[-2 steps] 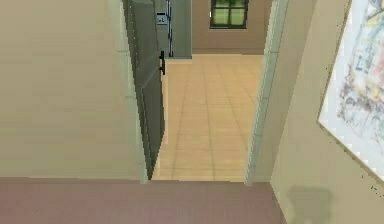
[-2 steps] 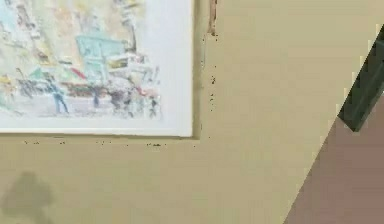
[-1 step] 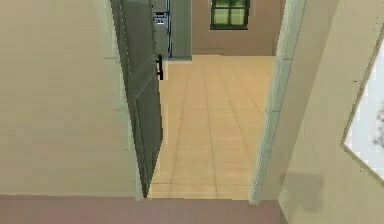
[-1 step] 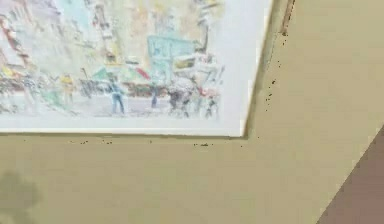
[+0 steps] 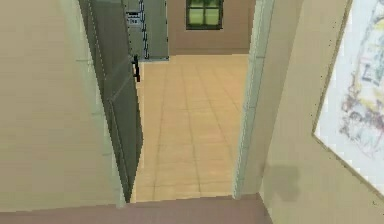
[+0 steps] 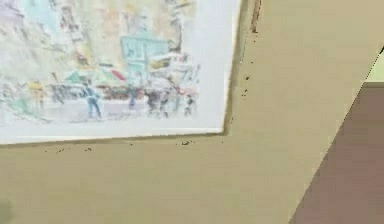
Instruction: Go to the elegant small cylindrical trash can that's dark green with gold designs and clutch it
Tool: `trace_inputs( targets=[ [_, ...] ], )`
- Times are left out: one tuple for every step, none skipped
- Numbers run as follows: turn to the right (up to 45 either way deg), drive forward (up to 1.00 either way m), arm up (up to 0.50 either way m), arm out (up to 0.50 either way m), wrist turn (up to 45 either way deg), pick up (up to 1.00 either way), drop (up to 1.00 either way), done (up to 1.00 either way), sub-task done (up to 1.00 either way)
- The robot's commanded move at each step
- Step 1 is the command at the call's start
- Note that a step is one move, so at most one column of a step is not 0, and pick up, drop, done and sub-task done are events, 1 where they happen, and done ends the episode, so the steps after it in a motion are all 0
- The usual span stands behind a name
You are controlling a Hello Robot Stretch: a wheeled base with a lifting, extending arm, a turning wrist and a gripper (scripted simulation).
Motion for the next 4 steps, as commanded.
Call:
trace_inputs(
  targets=[
    [0.0, 1.00, 0.00, 0.00, 0.0, 0.00, 0.00, 0.00, 0.00],
    [0.0, 0.50, 0.00, 0.00, 0.0, 0.00, 0.00, 0.00, 0.00],
    [45.0, 0.00, 0.00, 0.00, 0.0, 0.00, 0.00, 0.00, 0.00],
    [18.0, 0.00, 0.00, 0.00, 0.0, 0.00, 0.00, 0.00, 0.00]
  ],
)
